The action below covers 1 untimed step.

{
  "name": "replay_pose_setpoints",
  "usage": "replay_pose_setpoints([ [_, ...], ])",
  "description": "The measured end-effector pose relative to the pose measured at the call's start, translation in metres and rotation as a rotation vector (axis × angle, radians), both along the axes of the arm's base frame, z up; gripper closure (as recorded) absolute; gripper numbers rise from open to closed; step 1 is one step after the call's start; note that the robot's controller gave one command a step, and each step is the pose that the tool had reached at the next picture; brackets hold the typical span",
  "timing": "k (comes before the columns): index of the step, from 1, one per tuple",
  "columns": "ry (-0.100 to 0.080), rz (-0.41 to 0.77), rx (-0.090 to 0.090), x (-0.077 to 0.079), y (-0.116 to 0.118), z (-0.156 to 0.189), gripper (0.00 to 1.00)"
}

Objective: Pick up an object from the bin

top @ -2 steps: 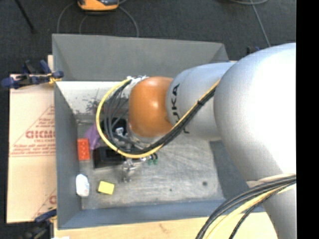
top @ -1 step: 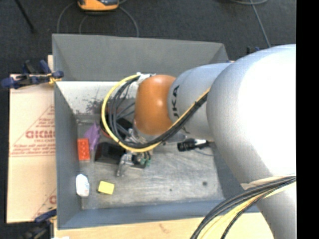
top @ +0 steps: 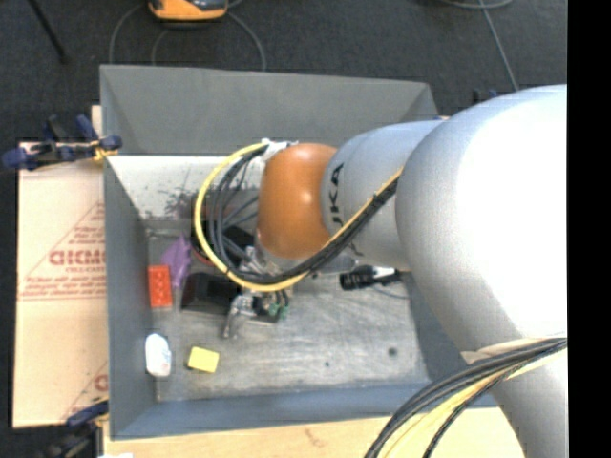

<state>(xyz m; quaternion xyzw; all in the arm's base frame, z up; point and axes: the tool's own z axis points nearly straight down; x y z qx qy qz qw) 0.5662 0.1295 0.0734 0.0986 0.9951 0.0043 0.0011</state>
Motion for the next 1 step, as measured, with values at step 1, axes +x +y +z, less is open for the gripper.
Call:
replay_pose_setpoints([
  [1,0.001,0.001,-0.002,-0.0011,-0.0007,0.0032,1.0],
])
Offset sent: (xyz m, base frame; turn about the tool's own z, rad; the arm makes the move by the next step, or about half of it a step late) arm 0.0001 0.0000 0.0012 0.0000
